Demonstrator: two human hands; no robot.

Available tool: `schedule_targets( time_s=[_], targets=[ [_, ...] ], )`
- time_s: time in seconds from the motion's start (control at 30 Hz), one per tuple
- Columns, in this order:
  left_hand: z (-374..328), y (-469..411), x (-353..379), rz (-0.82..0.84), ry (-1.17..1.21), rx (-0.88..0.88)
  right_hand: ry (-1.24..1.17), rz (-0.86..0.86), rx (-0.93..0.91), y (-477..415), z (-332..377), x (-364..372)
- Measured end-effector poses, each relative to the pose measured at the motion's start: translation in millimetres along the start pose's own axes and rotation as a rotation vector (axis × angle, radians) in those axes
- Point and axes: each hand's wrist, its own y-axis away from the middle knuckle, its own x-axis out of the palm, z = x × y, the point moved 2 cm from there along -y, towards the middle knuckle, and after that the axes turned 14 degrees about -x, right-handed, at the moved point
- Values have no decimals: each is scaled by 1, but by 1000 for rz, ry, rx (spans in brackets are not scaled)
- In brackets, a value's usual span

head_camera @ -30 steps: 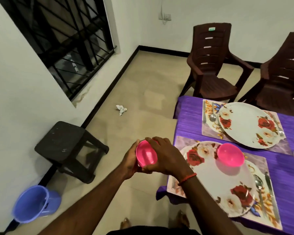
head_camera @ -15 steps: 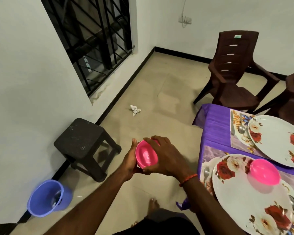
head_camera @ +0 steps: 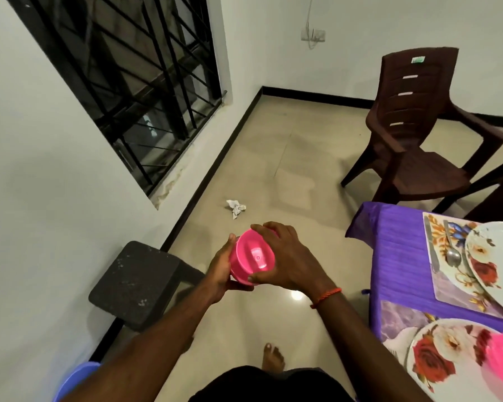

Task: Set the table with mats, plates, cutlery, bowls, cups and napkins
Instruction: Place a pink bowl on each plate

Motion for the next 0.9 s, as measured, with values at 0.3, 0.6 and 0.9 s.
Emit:
schedule_targets(
  time_s=[0.3,0.6,0.9],
  targets=[
    [-94,-57,21,-44,-49,99,-5,-79,87,-58,-71,-38],
    [-173,-117,50,68,-153,61,8,-138,182,-116,-136,-66],
    [-293,-187,84,166,-176,-2,61,-206,341,-198,-201,-115]
  ],
)
